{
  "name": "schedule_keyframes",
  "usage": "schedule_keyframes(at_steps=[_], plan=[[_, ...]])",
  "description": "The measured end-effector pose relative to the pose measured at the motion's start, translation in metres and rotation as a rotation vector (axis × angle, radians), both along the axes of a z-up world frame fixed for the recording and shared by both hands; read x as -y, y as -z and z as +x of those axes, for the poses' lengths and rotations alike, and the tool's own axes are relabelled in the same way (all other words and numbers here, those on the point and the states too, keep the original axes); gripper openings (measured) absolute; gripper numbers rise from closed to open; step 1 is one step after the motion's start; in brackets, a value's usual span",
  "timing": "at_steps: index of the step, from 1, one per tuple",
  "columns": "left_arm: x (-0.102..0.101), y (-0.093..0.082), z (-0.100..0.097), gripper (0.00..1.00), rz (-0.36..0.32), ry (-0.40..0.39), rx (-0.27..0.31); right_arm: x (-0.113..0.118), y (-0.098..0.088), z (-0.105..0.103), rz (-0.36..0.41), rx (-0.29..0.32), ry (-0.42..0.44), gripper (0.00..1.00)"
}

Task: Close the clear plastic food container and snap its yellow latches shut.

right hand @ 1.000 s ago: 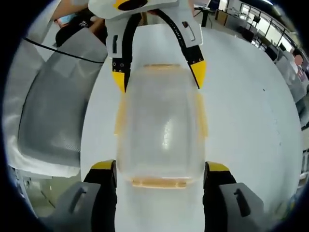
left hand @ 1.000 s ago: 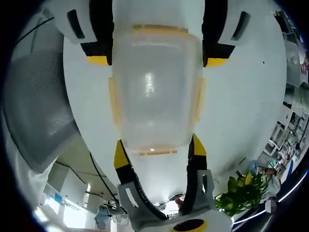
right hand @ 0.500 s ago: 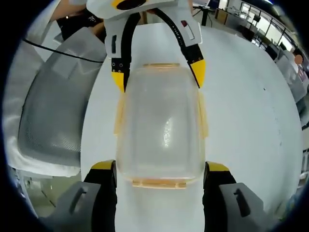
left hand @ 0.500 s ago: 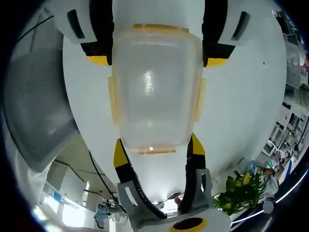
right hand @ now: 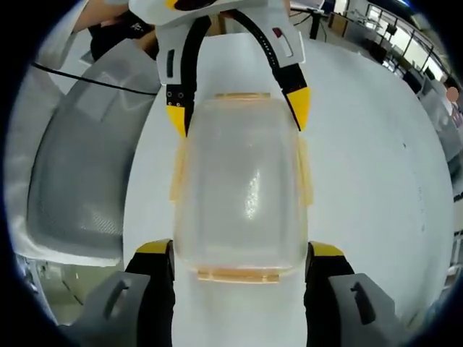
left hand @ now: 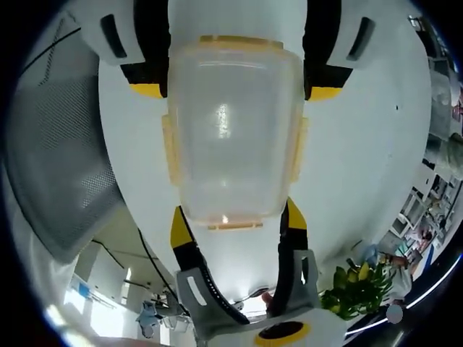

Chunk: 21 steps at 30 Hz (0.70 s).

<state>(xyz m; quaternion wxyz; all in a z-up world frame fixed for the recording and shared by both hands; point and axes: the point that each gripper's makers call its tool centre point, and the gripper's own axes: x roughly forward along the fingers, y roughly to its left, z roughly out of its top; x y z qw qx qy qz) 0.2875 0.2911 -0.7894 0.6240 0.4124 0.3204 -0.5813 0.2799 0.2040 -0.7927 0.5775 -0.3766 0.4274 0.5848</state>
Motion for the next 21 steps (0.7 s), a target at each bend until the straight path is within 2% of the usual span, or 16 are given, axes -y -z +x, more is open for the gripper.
schedule_keyframes(at_steps=[10, 21], plan=[[-0.031, 0.001, -0.011, 0.73, 0.023, -0.018, 0.003, -0.031, 0.001, -0.009, 0.01, 0.007, -0.012, 0.71], [-0.053, 0.003, -0.02, 0.73, 0.012, -0.022, 0.006, -0.054, 0.002, -0.018, 0.005, 0.012, -0.011, 0.71]])
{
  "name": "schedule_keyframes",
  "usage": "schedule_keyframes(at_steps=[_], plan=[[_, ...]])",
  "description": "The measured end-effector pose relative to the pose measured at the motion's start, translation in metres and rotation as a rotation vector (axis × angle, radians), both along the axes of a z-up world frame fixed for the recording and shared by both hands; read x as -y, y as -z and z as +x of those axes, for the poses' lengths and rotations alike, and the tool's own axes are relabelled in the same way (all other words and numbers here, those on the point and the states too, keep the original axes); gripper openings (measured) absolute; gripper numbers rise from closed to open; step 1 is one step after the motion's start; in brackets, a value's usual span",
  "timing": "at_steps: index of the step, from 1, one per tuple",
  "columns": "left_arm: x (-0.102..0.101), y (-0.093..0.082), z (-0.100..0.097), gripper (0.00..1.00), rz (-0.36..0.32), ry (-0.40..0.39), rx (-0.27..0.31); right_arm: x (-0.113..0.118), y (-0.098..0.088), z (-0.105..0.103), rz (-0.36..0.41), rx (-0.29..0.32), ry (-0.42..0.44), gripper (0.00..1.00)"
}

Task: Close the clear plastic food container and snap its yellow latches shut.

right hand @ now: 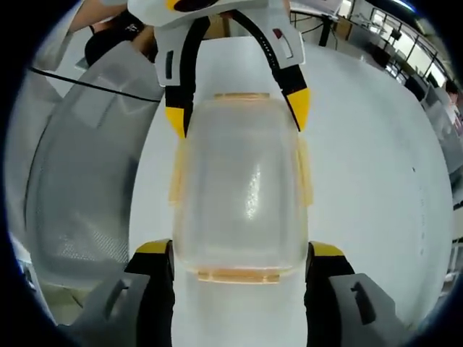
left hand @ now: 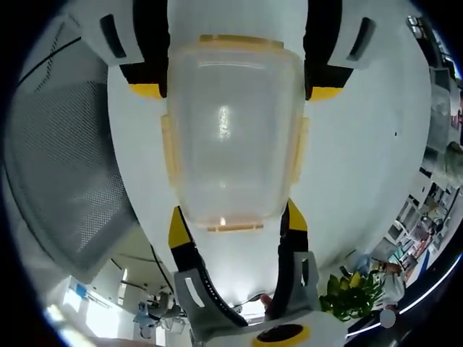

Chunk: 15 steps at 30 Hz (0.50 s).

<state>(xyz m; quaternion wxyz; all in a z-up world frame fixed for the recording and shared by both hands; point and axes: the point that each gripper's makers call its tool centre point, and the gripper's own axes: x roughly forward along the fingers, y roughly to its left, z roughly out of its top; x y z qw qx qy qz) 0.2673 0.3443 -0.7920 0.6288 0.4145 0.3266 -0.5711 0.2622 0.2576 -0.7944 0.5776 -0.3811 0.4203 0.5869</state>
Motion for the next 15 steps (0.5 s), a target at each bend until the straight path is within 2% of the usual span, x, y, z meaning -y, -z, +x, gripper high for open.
schedule_keyframes(at_steps=[15], plan=[[-0.01, 0.0034, -0.0004, 0.74, -0.004, 0.013, 0.008, -0.0096, 0.0016, -0.0032, -0.007, 0.0, 0.005, 0.71]])
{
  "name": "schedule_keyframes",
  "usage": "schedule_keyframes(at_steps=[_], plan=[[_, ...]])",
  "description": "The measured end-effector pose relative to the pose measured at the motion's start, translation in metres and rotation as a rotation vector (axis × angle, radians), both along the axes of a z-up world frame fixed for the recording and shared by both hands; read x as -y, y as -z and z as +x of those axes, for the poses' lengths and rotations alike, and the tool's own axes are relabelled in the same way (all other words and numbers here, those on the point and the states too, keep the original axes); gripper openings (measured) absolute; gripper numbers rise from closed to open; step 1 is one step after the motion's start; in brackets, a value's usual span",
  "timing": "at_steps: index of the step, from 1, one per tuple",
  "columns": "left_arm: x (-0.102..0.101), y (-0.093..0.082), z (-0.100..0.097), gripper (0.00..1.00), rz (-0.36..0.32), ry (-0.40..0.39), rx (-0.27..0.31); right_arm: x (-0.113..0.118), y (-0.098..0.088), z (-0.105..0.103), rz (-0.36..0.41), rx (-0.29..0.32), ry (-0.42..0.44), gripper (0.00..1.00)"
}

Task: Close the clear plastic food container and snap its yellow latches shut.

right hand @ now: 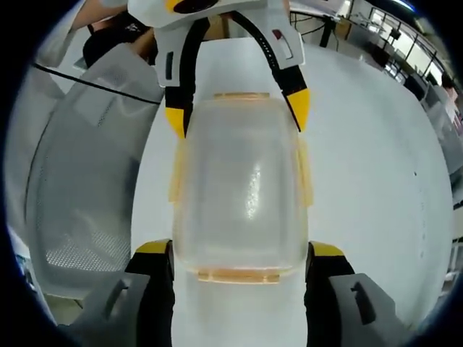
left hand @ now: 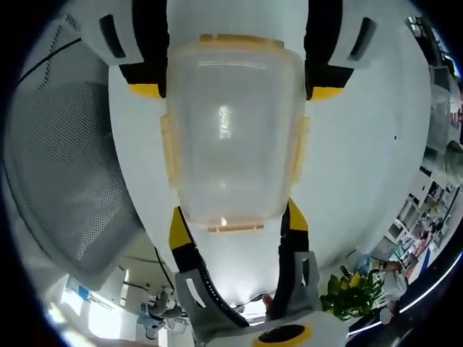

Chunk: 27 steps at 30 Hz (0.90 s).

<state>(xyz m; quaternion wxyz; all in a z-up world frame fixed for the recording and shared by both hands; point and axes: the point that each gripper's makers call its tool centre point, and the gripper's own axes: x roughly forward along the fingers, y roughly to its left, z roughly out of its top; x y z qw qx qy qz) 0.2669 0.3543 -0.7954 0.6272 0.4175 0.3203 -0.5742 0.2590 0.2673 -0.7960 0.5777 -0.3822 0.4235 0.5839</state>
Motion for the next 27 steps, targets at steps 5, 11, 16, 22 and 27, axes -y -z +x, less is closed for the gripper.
schedule_keyframes(at_steps=[5, 11, 16, 22, 27], plan=[[0.0, 0.001, -0.001, 0.75, 0.01, 0.01, 0.008, 0.0, 0.001, 0.0, -0.003, -0.005, 0.0, 0.71], [-0.001, 0.002, -0.001, 0.76, 0.003, 0.021, -0.005, -0.001, 0.001, 0.0, -0.013, -0.013, -0.004, 0.71], [0.0, 0.003, -0.001, 0.77, 0.004, 0.032, -0.025, -0.001, 0.002, 0.0, -0.016, -0.028, -0.007, 0.71], [-0.001, 0.004, 0.009, 0.78, 0.018, 0.039, -0.029, -0.002, 0.002, 0.009, -0.011, -0.03, -0.002, 0.72], [-0.001, 0.004, 0.02, 0.78, 0.026, 0.043, -0.027, -0.002, 0.002, 0.021, -0.012, -0.029, 0.002, 0.72]])
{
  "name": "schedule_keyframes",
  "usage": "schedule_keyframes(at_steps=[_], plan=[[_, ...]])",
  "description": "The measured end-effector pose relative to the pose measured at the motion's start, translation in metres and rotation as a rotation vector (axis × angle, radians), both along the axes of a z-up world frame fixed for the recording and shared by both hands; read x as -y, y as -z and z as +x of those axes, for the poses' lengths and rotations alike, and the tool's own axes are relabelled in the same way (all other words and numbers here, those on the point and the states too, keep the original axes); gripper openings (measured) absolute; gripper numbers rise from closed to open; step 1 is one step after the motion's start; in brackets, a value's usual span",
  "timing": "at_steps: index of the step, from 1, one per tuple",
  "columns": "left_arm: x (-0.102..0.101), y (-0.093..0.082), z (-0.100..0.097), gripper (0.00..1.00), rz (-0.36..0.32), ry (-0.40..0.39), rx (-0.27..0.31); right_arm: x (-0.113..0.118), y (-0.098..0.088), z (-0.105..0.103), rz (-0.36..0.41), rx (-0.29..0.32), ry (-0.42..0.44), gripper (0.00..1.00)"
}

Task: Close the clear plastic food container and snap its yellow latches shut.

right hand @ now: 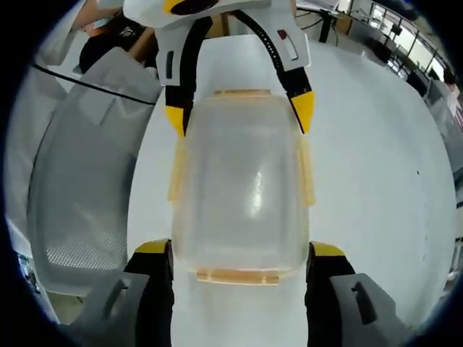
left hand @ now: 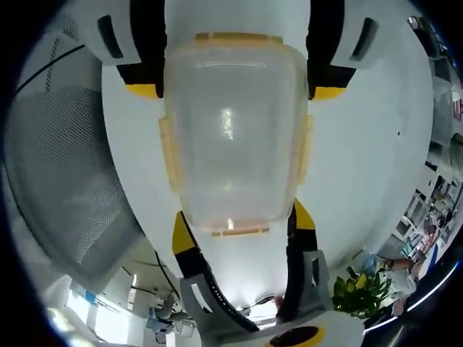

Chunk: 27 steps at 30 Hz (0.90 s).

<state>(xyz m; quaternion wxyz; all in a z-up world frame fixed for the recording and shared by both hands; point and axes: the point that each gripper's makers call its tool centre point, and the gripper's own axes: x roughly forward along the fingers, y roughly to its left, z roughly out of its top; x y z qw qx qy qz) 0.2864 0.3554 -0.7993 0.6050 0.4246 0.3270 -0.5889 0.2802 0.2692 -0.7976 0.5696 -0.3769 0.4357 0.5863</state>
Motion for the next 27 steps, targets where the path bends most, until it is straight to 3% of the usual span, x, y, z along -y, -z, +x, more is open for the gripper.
schedule_keyframes(at_steps=[12, 27], plan=[[0.0, 0.0, 0.032, 0.78, -0.014, -0.016, -0.003, 0.001, -0.001, 0.03, 0.004, 0.011, -0.004, 0.71], [0.001, 0.001, 0.057, 0.78, -0.013, -0.012, -0.005, 0.0, 0.0, 0.056, 0.014, 0.016, 0.007, 0.71]])
